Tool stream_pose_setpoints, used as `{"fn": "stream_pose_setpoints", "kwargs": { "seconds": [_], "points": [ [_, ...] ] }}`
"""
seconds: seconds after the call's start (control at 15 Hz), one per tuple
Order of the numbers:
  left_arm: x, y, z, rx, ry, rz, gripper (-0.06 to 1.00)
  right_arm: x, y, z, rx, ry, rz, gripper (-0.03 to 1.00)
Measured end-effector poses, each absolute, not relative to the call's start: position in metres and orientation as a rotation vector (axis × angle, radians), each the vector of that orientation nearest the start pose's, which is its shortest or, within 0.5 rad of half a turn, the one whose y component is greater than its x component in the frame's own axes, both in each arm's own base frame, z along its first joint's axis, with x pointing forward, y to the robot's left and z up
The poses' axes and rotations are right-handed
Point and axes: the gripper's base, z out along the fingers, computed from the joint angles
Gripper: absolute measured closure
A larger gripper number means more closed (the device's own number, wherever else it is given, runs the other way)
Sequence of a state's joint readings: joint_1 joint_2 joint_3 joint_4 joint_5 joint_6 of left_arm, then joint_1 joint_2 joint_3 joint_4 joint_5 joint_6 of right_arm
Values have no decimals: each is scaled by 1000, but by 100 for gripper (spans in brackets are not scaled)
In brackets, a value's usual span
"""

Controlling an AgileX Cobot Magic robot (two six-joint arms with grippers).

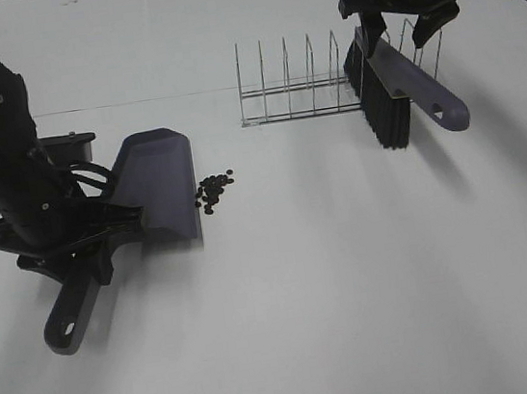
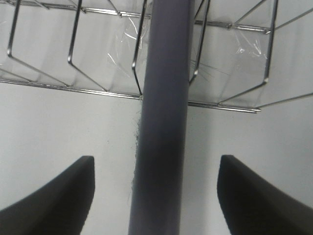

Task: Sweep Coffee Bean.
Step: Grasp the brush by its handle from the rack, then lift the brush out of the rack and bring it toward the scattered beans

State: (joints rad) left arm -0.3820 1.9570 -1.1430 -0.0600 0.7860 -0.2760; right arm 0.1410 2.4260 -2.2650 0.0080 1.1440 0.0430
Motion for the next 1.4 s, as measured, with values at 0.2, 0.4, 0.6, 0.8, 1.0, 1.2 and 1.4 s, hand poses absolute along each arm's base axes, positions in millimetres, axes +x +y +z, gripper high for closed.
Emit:
{"fn": "stream_pose_setpoints", "kwargs": {
  "seconds": [0.2,0.4,0.6,0.8,1.0,1.2,1.4],
  "points": [
    [323,-134,129,100,3098,-93,60,523,74,172,-140,2799,44,35],
    [323,-134,129,100,3097,-94,60,527,75,165,-140,2769,47,38],
    [323,-134,129,105,3096,-94,60,529,75,152,-144,2784,36,42],
    [323,-134,129,105,3096,-94,60,529,74,146,-150,2796,20,48],
    [323,-134,129,105,3095,-94,60,530,72,146,-164,2792,-20,66],
    [323,-134,129,105,3094,-95,60,529,73,146,-160,2791,-24,66],
    [323,-134,129,106,3094,-95,60,528,72,162,-136,2768,-17,66]
  ]
}}
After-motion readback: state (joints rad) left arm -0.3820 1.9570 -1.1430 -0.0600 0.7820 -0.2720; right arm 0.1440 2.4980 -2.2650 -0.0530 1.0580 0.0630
